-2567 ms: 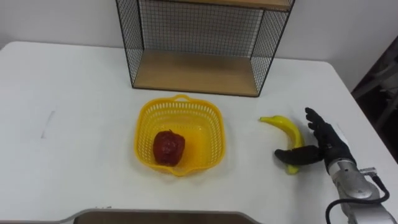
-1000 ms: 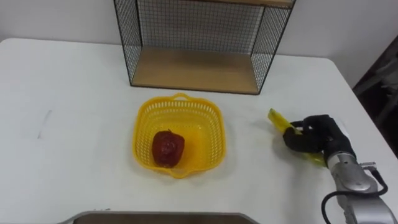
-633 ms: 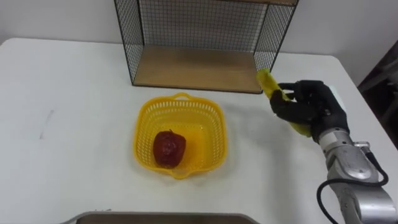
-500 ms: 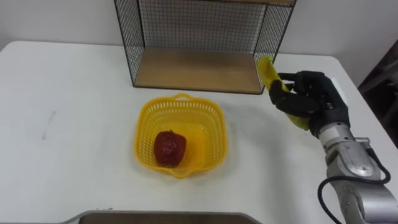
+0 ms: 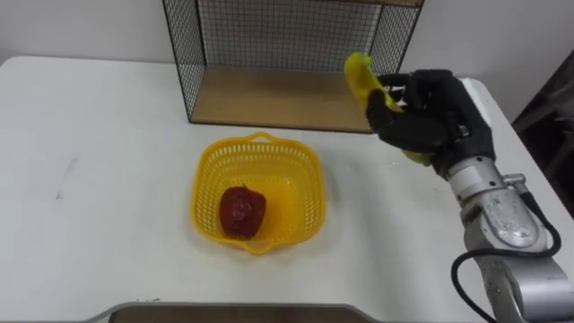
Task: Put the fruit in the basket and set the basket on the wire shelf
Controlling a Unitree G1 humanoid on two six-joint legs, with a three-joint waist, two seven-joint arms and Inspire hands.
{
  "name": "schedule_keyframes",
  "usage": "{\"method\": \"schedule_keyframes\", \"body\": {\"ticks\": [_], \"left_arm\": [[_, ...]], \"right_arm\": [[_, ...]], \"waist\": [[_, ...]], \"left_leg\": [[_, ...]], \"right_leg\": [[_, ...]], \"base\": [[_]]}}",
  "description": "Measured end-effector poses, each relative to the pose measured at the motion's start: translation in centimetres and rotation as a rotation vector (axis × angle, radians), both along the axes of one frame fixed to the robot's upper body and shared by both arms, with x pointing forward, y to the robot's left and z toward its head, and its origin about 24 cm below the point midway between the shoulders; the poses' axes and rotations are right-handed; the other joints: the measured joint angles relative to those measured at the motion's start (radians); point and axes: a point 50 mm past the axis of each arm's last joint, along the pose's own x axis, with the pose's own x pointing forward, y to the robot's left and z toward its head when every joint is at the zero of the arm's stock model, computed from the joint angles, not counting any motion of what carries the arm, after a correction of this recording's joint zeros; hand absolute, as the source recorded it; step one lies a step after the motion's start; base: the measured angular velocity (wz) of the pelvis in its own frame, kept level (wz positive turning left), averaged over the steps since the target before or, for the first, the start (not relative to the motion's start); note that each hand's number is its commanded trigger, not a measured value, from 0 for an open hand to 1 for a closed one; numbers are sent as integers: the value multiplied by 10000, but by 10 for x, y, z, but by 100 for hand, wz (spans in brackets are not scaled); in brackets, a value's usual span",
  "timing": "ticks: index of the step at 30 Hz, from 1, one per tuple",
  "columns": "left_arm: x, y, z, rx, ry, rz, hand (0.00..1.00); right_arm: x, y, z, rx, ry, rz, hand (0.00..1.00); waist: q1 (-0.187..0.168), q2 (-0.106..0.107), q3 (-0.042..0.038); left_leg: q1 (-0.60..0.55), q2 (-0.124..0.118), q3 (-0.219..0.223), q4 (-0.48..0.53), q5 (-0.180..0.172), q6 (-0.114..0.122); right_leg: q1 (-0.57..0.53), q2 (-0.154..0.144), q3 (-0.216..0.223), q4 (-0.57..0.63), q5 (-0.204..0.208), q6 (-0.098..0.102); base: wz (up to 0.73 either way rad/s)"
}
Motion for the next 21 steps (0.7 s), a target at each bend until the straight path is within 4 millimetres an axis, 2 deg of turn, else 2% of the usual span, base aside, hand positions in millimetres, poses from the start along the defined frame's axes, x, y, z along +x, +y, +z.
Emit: {"method": "schedule_keyframes", "body": {"ticks": [1,3,10,14,18,19,20,21], "left_arm": [[2,0,0,-6,-47,-87,0],[9,2,1,-26,-148,-338,0],[15,-1,1,-358,-120,-589,0],[16,-1,0,-472,-91,-619,0],[15,-3,0,-544,-20,-772,0],[16,-3,0,-550,-30,-797,0],[17,-3,0,-551,-41,-805,0],[17,-3,0,-545,-50,-820,0]], "right_arm": [[0,3,0,-114,-10,211,100],[-2,10,-1,-432,59,833,100],[-4,20,-5,-1101,218,1994,100],[-6,27,-8,-1457,323,2465,100],[-9,36,-11,-1533,481,3125,100],[-9,37,-11,-1566,511,3273,92],[-9,38,-12,-1603,519,3312,53],[-9,38,-12,-1652,538,3361,0]], "waist": [[13,-15,2],[139,-46,56],[398,-39,54],[431,-30,61],[429,-74,33],[435,-94,25],[441,-97,28],[444,-115,29]], "left_leg": [[-50,0,-3,7,0,0],[-95,0,-33,8,0,0],[-107,-8,-151,14,1,1],[-88,-8,-143,18,4,1],[-82,-7,-140,35,5,1],[-83,-5,-142,13,4,1],[-83,-5,-142,7,4,1],[-80,-4,-144,7,4,1]], "right_leg": [[-34,-1,-2,-3,1,0],[-57,-2,-19,-20,1,-1],[-40,-11,-69,-17,0,0],[-22,-14,-60,-7,0,0],[-12,-15,-62,26,1,0],[-12,-15,-70,48,1,0],[-14,-15,-73,64,1,0],[-35,-16,-80,114,0,0]], "base": [[0],[4],[4],[0],[0],[0],[0],[0]]}}
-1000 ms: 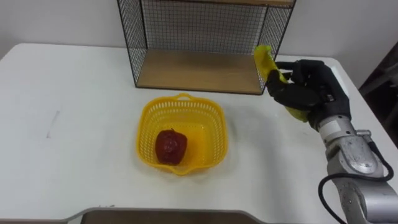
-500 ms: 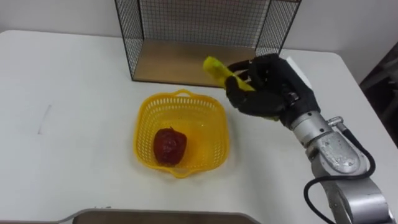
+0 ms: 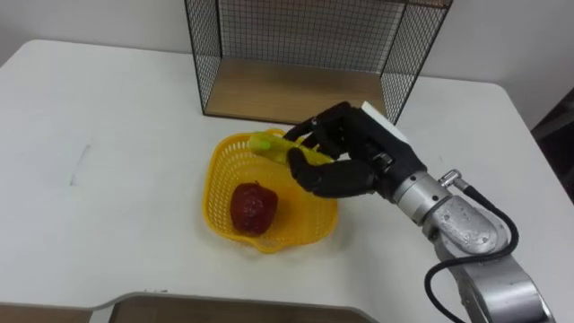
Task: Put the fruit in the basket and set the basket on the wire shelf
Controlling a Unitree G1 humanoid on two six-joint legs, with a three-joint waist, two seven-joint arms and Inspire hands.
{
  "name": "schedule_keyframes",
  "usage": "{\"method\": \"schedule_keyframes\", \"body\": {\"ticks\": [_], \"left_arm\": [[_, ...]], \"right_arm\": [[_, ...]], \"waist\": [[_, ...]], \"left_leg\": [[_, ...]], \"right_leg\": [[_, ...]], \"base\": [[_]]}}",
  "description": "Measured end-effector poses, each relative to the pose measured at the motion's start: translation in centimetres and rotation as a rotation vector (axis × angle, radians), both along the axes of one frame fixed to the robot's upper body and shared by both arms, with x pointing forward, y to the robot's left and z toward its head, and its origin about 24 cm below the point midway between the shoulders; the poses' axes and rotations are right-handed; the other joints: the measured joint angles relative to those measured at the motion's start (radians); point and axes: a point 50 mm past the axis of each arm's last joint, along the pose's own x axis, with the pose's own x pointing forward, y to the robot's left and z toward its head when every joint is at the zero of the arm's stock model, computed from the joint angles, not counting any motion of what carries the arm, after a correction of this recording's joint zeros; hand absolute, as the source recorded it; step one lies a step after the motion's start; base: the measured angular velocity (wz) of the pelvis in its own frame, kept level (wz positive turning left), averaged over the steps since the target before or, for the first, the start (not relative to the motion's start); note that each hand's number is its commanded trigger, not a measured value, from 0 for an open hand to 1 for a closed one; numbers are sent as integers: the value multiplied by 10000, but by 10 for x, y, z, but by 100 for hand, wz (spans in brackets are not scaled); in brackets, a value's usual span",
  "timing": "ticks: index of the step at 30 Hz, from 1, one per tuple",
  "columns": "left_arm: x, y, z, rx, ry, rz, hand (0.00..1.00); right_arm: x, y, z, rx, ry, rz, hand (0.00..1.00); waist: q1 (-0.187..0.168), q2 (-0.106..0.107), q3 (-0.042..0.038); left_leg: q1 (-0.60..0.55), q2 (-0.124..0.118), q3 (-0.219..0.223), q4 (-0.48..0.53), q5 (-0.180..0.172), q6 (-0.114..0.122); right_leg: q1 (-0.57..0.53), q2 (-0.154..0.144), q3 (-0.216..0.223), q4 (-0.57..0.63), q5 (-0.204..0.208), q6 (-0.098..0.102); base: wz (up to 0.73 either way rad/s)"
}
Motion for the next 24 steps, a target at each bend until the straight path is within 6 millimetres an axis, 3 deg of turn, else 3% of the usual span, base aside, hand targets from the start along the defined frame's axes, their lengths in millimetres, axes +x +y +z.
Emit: {"method": "schedule_keyframes", "body": {"ticks": [6,24], "left_arm": [[-1,4,1,108,87,-247,0],[-1,6,2,-8,216,-456,0]], "right_arm": [[-1,2,-2,-84,123,209,0],[-4,9,-6,-578,229,755,0]], "waist": [[-3,-152,6],[-20,-107,31]], "left_leg": [[7,0,9,29,0,0],[6,1,5,28,0,0]], "right_leg": [[4,0,0,25,2,-4],[4,1,-10,23,2,-4]], "base": [[0],[0]]}}
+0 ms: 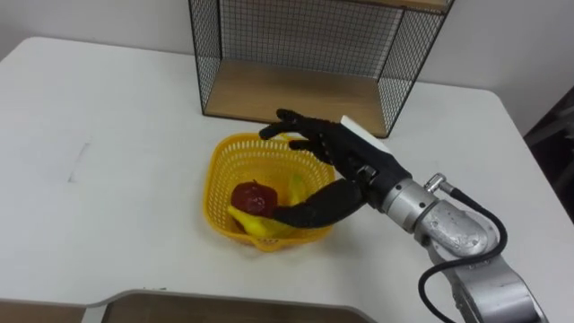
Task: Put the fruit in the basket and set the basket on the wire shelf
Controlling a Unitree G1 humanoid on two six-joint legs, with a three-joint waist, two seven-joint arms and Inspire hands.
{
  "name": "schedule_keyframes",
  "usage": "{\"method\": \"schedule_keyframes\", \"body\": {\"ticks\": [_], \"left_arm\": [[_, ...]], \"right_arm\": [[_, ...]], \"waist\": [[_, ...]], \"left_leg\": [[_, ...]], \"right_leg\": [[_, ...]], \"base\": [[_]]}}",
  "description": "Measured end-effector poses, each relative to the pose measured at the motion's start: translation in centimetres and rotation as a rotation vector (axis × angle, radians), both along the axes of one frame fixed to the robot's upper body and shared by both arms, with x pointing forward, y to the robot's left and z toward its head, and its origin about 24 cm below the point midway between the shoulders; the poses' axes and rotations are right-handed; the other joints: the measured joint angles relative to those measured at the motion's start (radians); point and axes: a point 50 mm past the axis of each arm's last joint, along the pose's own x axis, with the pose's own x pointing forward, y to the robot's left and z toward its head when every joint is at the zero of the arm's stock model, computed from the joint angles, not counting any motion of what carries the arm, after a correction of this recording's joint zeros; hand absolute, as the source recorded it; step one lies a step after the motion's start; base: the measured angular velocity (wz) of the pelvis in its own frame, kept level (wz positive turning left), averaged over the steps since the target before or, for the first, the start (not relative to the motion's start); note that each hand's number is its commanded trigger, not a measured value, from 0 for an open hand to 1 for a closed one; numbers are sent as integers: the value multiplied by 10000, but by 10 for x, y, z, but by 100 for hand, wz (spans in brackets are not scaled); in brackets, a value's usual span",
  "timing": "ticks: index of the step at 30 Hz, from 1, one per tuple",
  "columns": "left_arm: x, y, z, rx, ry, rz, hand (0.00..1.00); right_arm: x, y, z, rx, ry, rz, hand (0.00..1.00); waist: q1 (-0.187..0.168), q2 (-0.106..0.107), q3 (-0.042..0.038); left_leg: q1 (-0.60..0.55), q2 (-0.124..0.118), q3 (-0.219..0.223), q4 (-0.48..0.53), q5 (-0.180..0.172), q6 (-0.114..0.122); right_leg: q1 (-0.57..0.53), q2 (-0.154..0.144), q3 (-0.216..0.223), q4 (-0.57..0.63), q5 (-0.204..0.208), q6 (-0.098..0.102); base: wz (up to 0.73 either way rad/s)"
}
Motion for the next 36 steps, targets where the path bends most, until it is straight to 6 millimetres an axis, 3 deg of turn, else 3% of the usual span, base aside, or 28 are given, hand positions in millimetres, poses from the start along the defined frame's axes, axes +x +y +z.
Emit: {"method": "schedule_keyframes", "body": {"ticks": [17,23,29,32,36], "left_arm": [[0,-2,0,21,10,-155,0],[-11,1,-2,457,-9,518,0],[-29,2,-3,673,115,1440,0],[-40,4,-2,847,-110,2784,0],[-58,15,0,1555,-264,5111,0]], "right_arm": [[0,0,0,223,87,-25,0],[-1,-7,-4,1100,342,-827,0],[2,-31,4,2674,257,-2370,0],[1,-48,5,3481,291,-3315,0],[-3,-69,4,4274,297,-4816,0]], "waist": [[-47,48,-7],[-230,125,-9],[-312,336,-16],[-311,458,-94],[-296,610,-73]], "left_leg": [[8,-1,-28,0,1,0],[23,-2,0,-4,0,1],[15,-2,-2,-17,0,1],[47,-2,-24,-13,0,1],[183,-1,-38,-44,-3,2]], "right_leg": [[23,-3,-37,-4,0,0],[37,-4,-11,-6,0,0],[22,-2,2,-5,0,0],[62,-11,-57,-4,0,1],[195,-15,-96,-25,-2,3]], "base": [[0],[0],[0],[1],[0]]}}
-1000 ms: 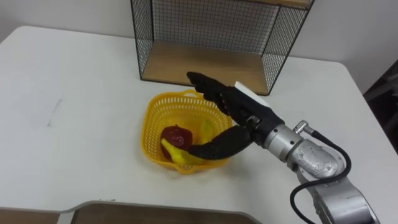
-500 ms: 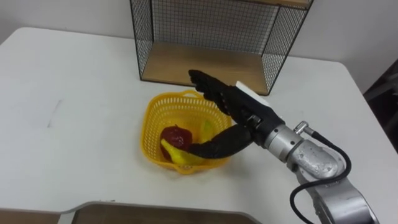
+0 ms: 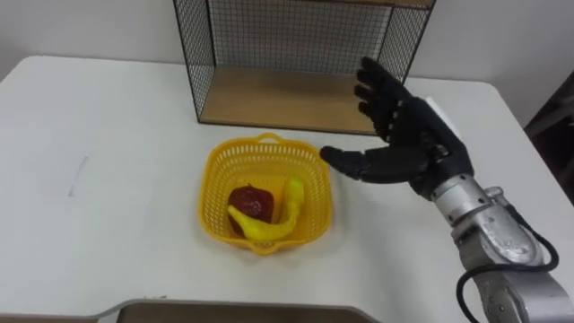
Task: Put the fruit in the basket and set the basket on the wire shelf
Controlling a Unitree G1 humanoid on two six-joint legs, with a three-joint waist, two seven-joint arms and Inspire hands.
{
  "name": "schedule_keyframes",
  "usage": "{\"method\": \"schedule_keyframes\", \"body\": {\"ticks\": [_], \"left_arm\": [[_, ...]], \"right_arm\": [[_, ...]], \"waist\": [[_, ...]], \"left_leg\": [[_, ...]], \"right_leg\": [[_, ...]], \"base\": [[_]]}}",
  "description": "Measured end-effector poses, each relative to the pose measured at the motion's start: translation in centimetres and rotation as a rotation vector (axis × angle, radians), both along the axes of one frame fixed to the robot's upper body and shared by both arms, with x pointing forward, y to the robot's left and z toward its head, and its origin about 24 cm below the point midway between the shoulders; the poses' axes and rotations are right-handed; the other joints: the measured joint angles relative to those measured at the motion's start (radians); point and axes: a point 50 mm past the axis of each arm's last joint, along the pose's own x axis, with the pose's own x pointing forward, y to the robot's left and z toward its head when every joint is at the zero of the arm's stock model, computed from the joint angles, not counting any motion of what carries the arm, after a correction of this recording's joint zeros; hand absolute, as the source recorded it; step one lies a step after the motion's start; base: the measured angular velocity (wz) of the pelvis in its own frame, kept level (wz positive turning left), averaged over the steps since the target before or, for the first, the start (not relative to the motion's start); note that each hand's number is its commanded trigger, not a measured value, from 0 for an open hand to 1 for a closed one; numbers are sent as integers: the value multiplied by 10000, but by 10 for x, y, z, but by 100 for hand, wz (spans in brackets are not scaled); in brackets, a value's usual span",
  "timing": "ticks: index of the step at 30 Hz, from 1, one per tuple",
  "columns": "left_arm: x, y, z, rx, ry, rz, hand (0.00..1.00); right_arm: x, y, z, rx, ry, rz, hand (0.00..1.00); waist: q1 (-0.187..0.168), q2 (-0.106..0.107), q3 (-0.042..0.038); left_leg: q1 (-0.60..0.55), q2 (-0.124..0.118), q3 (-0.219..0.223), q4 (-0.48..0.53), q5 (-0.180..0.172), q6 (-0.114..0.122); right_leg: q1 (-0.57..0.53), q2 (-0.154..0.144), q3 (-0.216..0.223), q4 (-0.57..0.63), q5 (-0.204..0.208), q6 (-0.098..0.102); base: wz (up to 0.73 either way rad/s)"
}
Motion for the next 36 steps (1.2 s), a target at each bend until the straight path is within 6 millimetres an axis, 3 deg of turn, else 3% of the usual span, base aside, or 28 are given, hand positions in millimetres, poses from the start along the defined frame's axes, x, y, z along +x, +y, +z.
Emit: {"method": "schedule_keyframes", "body": {"ticks": [4,9,13,19,26,34,36], "left_arm": [[-13,18,8,1286,-694,3053,0],[-11,47,26,3371,-2291,6883,0],[12,77,55,5365,-4193,8523,0],[53,103,112,8134,-7182,9285,0],[72,114,164,9840,-9595,9843,0],[101,106,221,10068,-12888,9137,0],[111,100,236,9884,-13806,8352,0]], "right_arm": [[-6,-15,0,127,71,-1180,0],[-14,-32,-1,413,233,-2463,0],[-20,-52,1,376,167,-3931,0],[-42,-64,-17,10,1011,-5051,0],[-48,-68,-19,-350,1167,-5594,0],[-53,-72,-21,-497,1248,-5562,0],[-53,-71,-21,-732,1219,-5337,0]], "waist": [[46,86,-28],[65,245,-102],[138,288,-111],[591,286,-125],[602,352,-153],[533,391,-104],[397,386,-22]], "left_leg": [[-1,-7,0,27,5,-6],[25,-36,-87,41,9,-2],[49,-29,-164,-3,39,-23],[-8,-55,-243,-42,43,-23],[14,-72,-354,-38,47,-17],[41,-71,-367,-34,46,-15],[55,-71,-367,-33,45,-16]], "right_leg": [[17,-4,15,-24,-2,3],[143,-16,-33,-146,9,-14],[152,-5,-72,-144,8,-13],[-1,-4,40,-123,2,-9],[-3,5,10,-140,1,-8],[44,2,7,-137,1,-8],[72,2,-25,-143,1,-8]], "base": [[0],[5],[4],[-6],[0],[0],[2]]}}
